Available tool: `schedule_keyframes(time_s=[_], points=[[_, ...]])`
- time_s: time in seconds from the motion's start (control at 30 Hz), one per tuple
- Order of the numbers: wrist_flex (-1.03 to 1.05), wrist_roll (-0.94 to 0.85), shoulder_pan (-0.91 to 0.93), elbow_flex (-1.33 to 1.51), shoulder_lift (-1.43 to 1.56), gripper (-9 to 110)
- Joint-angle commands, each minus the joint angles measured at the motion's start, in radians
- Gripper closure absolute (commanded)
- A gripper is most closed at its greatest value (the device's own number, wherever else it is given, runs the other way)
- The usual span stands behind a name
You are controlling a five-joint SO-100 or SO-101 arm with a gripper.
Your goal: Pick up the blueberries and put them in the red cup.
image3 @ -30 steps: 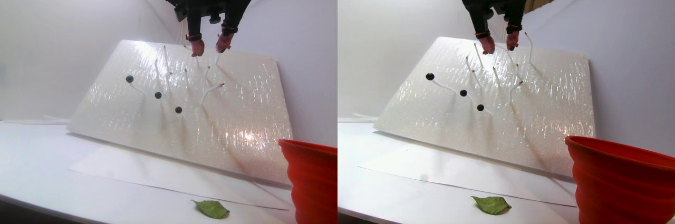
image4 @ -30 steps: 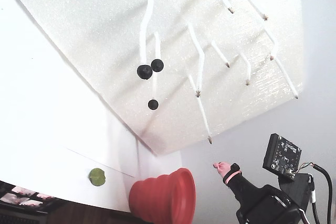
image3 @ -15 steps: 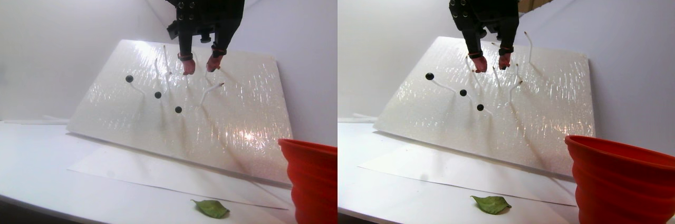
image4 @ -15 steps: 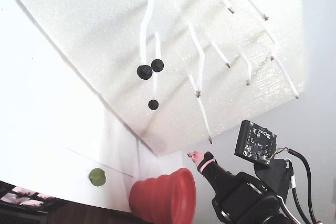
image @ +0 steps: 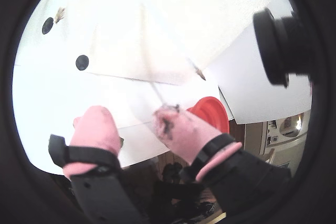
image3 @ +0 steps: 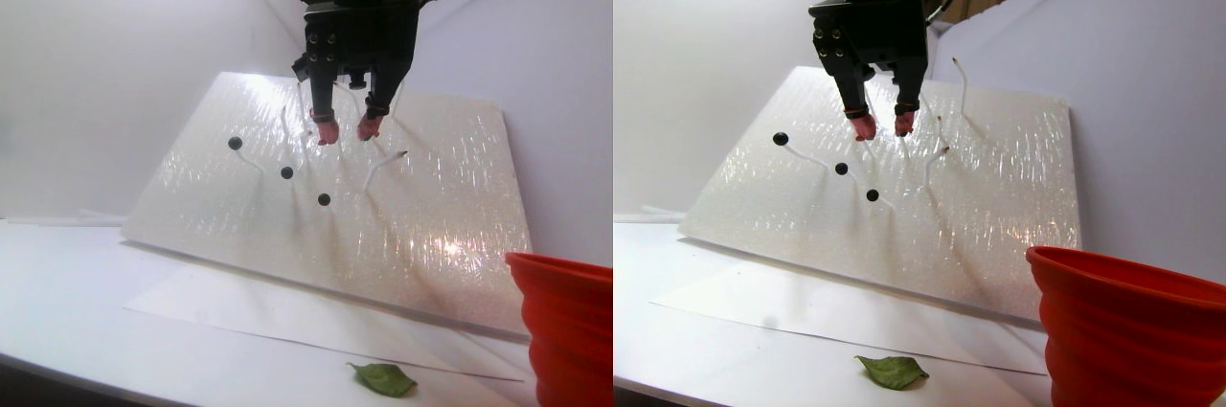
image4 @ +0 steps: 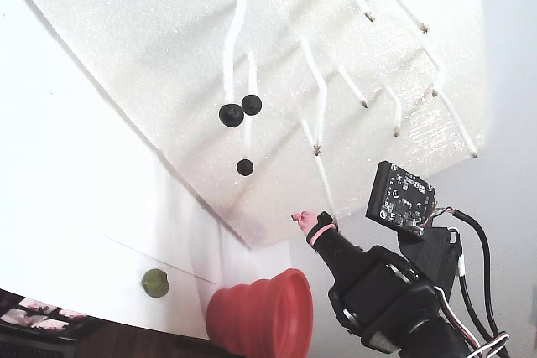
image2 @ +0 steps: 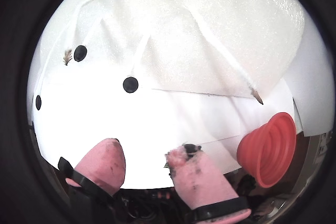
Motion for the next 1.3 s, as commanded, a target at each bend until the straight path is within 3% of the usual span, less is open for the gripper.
schedule_keyframes(time_s=[0.0,1.27], points=[[-0.046,0.005,-0.005,-0.095,-0.002,86],[-0.318,0.026,-0.057,-0.215,-0.327,86]])
